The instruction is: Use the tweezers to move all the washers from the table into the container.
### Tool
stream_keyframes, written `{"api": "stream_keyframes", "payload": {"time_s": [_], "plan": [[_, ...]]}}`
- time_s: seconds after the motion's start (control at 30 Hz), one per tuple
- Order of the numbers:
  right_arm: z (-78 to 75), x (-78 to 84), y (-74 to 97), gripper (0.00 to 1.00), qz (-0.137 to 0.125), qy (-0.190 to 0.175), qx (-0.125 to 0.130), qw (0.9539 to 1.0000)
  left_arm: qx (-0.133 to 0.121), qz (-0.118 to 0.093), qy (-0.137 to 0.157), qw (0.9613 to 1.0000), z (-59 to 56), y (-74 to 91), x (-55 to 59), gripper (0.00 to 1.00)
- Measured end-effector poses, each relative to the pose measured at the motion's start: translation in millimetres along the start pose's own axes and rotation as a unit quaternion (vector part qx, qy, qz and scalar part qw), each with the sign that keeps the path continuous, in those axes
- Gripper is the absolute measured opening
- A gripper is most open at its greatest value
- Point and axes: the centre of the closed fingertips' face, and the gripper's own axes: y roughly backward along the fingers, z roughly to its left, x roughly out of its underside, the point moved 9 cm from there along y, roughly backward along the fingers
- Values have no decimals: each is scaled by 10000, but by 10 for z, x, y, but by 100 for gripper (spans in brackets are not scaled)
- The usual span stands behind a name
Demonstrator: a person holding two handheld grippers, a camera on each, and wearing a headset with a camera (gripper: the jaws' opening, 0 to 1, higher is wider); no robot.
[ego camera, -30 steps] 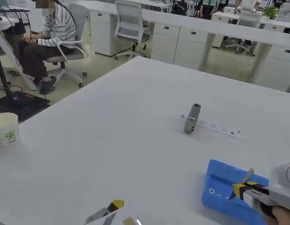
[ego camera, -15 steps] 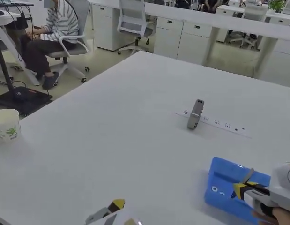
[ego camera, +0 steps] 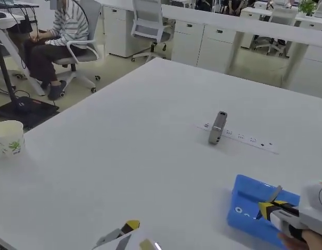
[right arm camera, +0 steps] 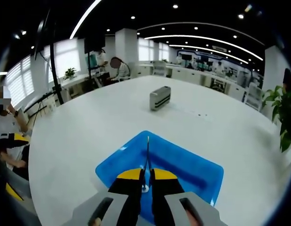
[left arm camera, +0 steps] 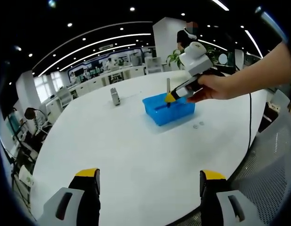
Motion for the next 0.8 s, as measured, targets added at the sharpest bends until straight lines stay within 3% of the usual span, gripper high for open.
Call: {"api": "stream_keyframes", "payload": {"time_s": [0.33, 0.8], "plan": [[8, -68, 226, 3, -197, -11, 24, 9998, -25, -41, -13, 10000, 1, 6, -6, 90], [158, -96, 669, 3, -624, -6, -8, 9981, 7, -127, 8, 9999, -5, 13, -15, 89]]}}
